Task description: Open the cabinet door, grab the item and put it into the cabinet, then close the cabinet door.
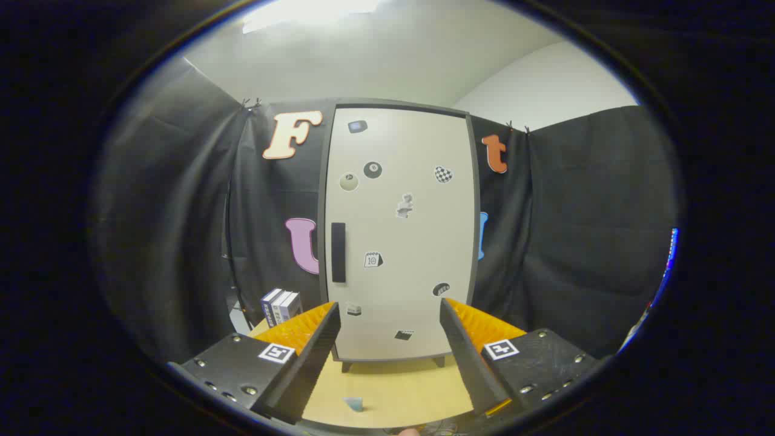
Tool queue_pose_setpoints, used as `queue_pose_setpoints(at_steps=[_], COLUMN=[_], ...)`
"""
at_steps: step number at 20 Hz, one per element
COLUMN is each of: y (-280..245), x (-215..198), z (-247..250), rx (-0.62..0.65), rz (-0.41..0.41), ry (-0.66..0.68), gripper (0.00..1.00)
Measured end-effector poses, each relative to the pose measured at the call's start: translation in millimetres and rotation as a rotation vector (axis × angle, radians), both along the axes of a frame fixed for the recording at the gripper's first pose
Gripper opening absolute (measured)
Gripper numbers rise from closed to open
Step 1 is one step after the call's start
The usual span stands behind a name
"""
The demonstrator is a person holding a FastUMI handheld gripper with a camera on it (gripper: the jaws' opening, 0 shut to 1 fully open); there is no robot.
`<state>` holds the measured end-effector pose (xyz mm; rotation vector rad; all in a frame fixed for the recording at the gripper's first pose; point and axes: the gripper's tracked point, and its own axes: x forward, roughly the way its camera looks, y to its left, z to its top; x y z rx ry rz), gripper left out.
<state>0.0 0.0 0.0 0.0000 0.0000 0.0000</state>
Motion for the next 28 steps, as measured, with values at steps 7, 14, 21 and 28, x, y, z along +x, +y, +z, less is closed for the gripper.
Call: queue_pose_setpoints(at_steps=[7,14,21,28], y=[5.0,6.3,24.3,69.6], x=[13.2,31.6,68.9,137.9], z=[-1.7,-7.0,-7.6,-11.3], rx=[-0.003,-0.031,-0.022,0.006], rz=[0.008,0.004,0.044,0.116], ry=[0.011,0.019,0.02,0.04], gripper=[0.98,0.98,0.98,0.98])
